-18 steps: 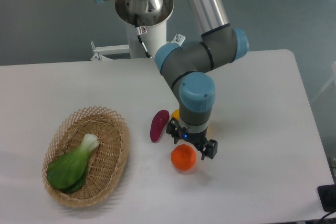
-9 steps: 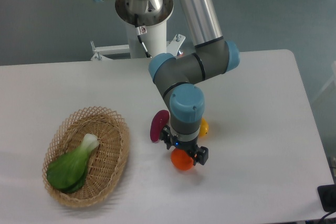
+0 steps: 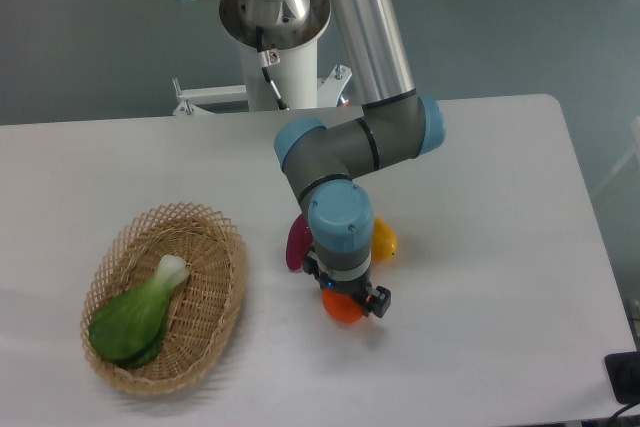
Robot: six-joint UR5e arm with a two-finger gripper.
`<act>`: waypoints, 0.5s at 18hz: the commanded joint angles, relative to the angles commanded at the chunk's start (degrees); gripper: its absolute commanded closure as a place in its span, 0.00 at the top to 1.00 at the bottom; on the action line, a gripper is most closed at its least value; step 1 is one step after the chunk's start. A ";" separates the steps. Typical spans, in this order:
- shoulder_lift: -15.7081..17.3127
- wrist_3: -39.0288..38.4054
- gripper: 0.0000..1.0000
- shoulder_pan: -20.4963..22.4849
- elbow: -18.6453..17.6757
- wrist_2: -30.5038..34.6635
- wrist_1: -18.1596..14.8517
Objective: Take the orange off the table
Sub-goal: 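Close the gripper around the orange tangerine, then lift the held tangerine up and away from the mango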
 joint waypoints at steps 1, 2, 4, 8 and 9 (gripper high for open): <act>0.44 0.09 0.44 0.00 1.66 -0.35 -0.43; 0.53 0.00 0.44 0.00 2.46 -0.61 -0.70; 0.88 0.17 0.45 0.26 2.90 -0.44 -0.61; 3.33 0.96 0.47 3.42 3.43 -0.88 -0.70; 3.60 1.14 0.47 4.12 3.43 -0.53 -0.70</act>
